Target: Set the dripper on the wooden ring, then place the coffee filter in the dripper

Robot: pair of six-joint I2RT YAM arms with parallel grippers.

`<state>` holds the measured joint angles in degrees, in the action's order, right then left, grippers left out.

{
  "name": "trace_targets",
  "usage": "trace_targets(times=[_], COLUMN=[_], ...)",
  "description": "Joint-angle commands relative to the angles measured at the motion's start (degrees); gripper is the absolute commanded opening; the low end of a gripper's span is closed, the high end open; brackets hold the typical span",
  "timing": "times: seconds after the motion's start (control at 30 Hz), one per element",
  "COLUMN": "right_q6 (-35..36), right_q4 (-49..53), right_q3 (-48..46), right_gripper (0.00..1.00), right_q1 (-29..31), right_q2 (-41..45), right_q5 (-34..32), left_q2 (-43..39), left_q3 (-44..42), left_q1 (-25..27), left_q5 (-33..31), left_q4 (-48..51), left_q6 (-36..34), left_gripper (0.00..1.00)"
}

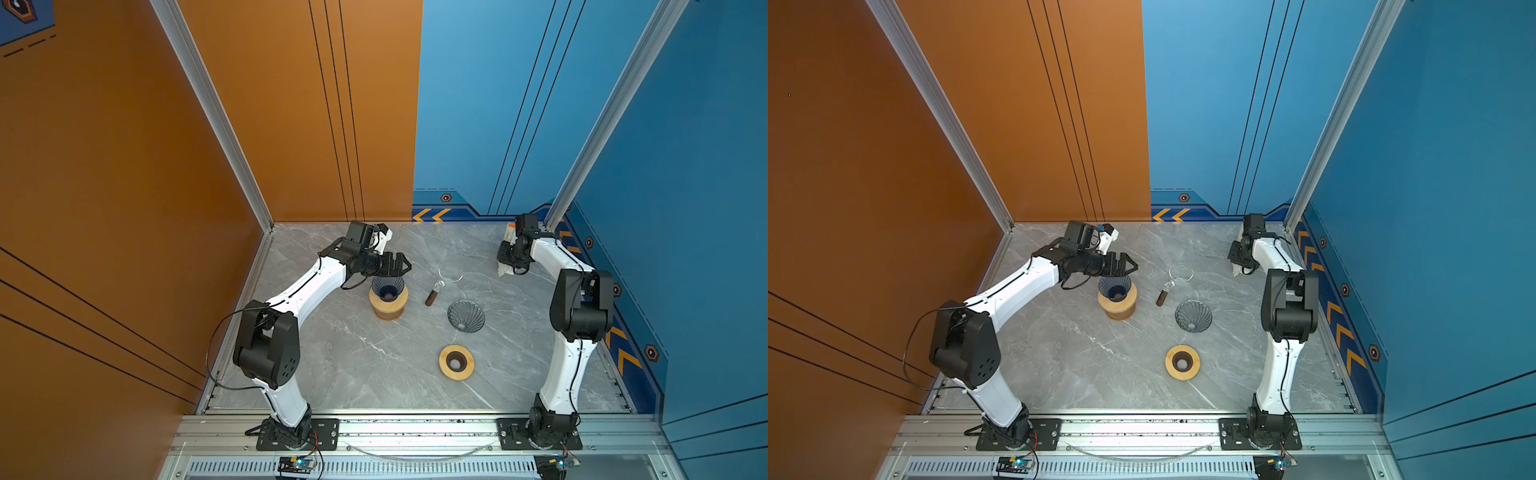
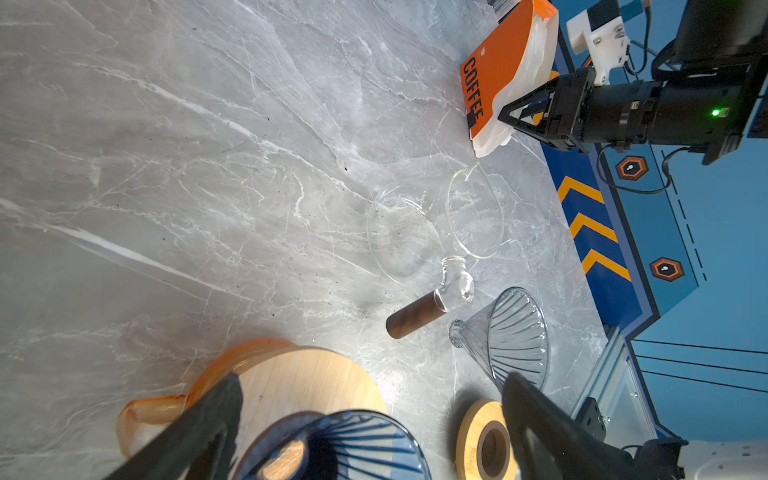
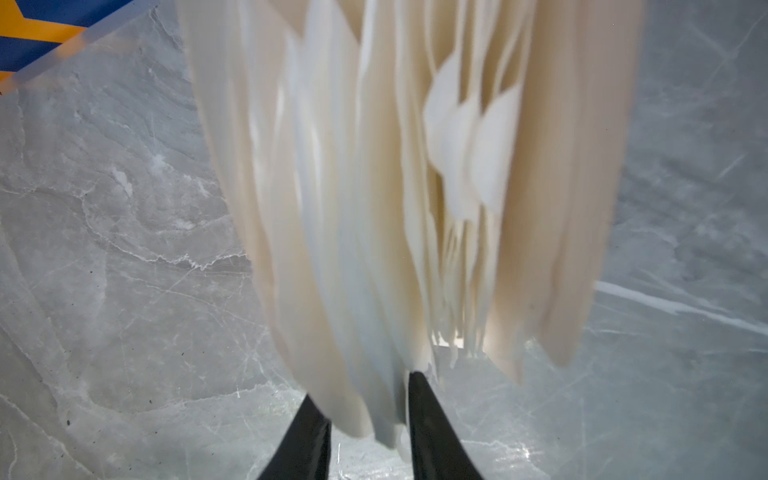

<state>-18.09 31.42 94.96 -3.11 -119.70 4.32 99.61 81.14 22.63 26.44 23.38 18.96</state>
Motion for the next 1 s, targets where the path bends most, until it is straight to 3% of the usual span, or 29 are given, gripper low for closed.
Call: trace_targets(times=[0.0,0.63,0.97], right_q6=[-0.5,-2.13,-2.47], right_q4=[0.44,0.4,0.4], right_q3=[-1.48,-3.91,-3.07], right_gripper=[0.28,0.19,0.05], right_q1=[-0.14,0.48,0.39], right_q2=[0.48,2.02,1.23], right_q5=[-1.71,-6.09,-7.38], left_q2=[1.04,1.02,1.07], left_q3=[1.01,0.74,0.76], left_q1=[0.74,0.69,0.65], left_q5=[1.36,1.56,1.54], left_q4=[1.45,1.41,1.44], left_q6=[0.46,0.29,0.29], left_gripper=[0.98,0.98,0.98])
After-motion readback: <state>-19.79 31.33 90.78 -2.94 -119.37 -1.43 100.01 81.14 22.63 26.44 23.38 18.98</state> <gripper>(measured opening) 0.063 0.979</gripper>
